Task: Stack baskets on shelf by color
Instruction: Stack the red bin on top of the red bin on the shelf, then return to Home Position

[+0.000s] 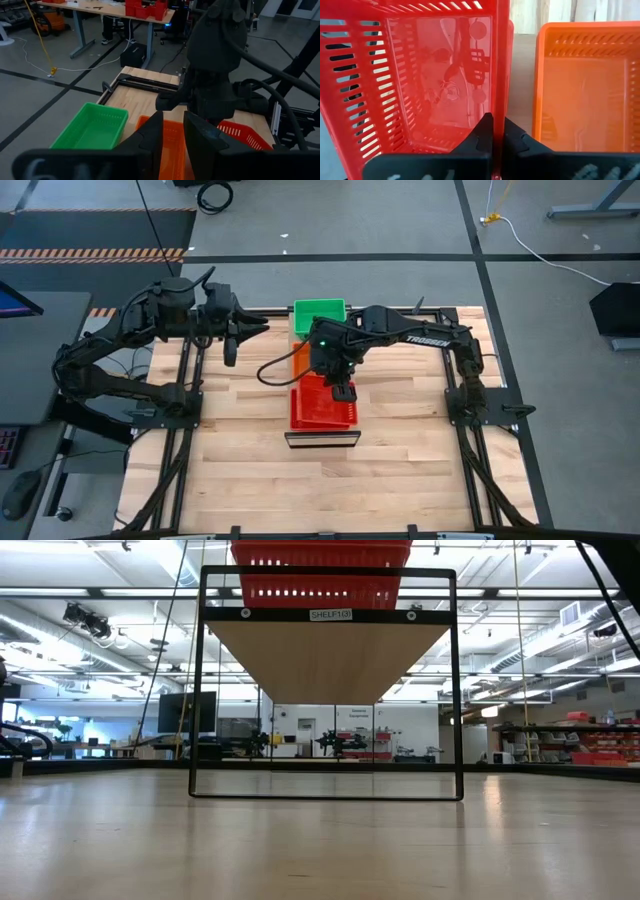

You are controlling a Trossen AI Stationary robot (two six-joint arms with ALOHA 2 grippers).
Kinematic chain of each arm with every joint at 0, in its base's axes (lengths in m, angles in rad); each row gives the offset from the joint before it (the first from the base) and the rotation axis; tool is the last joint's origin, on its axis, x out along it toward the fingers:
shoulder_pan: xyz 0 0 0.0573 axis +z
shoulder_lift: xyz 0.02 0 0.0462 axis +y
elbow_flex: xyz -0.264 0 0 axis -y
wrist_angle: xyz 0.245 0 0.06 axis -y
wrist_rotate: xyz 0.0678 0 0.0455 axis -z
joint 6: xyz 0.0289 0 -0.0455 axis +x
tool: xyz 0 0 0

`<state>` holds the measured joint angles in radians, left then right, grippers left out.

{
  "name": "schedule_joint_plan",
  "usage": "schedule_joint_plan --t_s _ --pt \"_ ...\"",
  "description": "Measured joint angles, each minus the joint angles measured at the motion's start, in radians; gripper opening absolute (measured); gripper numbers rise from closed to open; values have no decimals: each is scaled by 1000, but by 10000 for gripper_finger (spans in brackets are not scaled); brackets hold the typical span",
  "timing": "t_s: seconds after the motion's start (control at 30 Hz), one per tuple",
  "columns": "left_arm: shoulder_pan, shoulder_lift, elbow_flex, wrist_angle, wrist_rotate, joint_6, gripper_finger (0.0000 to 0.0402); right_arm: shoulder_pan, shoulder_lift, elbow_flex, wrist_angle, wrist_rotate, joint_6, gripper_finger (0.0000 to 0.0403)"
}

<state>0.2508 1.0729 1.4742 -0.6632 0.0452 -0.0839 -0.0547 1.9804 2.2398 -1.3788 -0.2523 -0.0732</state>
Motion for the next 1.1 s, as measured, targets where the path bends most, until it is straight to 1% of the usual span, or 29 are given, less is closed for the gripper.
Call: schedule_joint_plan --t_s 0.1,0.3,0.4,0.53,0.73,1.0,1.1 --pt "0 0 0 0 0 -3 82 0 0 0 1 0 -3 20" --pt "0 0 0 0 0 -4 79 0 0 0 1 3 -4 66" --pt "0 0 0 0 0 -6 78 0 0 0 1 21 -2 86" --pt "0 0 0 0 0 -9 78 0 0 0 1 23 -2 103" --pt "0 0 0 -8 0 -9 77 -1 -2 0 1 23 23 106" --pt "1 0 0 -102 -1 -9 77 -1 -24 0 -12 24 55 105" --pt "1 0 0 -140 -24 -9 77 -1 -35 0 -18 49 55 105"
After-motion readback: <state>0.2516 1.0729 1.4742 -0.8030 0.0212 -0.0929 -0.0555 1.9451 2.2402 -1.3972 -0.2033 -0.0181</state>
